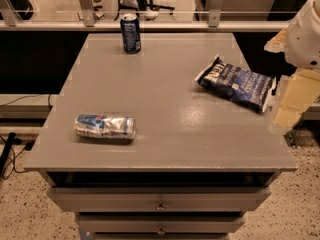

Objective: Place redbull can upright

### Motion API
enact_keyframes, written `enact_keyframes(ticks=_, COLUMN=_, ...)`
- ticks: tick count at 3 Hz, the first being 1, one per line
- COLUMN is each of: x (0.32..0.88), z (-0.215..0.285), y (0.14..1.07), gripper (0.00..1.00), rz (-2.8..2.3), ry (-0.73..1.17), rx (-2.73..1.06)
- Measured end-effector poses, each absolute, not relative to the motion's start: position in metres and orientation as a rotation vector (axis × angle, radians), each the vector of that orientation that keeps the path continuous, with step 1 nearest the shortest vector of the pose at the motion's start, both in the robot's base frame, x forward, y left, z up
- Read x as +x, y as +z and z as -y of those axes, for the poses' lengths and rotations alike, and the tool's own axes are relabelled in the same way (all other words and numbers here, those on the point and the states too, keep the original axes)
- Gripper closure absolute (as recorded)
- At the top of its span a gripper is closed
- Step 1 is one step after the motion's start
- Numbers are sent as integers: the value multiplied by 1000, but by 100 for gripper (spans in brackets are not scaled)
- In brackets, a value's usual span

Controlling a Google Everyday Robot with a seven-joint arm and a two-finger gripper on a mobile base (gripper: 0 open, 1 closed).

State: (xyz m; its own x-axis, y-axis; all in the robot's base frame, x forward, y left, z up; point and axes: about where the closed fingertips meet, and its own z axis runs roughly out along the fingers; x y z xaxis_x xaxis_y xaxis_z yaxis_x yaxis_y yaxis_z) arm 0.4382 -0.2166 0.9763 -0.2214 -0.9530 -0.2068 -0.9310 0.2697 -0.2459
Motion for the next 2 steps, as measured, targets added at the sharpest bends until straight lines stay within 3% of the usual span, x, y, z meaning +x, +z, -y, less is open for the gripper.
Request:
enact_keyframes(ticks=1, x=438, z=217, y=976, gripper=0, rz=-2232, ry=-99, rx=-1724)
enact_keyframes(ticks=2, x=429, z=148, y=964, gripper=0, rz=-2217, ry=-32, rx=-1800)
